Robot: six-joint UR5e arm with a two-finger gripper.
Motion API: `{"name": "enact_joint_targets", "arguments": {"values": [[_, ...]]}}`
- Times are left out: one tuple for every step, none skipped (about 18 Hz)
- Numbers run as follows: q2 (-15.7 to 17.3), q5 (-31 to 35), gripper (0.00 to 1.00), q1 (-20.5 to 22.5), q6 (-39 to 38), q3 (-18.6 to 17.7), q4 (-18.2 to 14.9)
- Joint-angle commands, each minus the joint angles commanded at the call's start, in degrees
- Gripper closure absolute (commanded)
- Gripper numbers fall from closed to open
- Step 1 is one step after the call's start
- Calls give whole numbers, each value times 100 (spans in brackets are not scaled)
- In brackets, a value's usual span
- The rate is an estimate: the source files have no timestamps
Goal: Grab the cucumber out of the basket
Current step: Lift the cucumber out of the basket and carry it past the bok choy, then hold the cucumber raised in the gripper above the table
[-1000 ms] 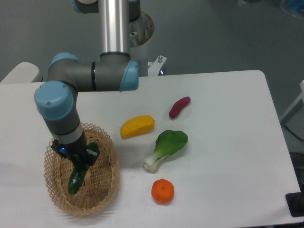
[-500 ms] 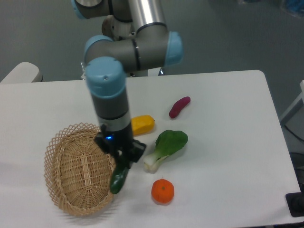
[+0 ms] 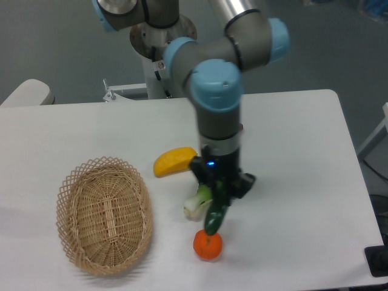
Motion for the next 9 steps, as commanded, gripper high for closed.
{"name": "enact_joint_targets", "arguments": {"values": [[-35,0,67,131,202,0,0],[-70,0,67,246,396,18,-9],[-88,-9,68,351,580,61,-9],[-123,-9,68,457,765,88,-35],[-141,-26,68,545,941,114,-79],[-176,-61,68,624,1116,167,-88],[-263,-105,68,712,1284,219,-105],[-316,-132,68,800,1451,229,-114],[-369,-132,68,862,1644,229,-114]]}}
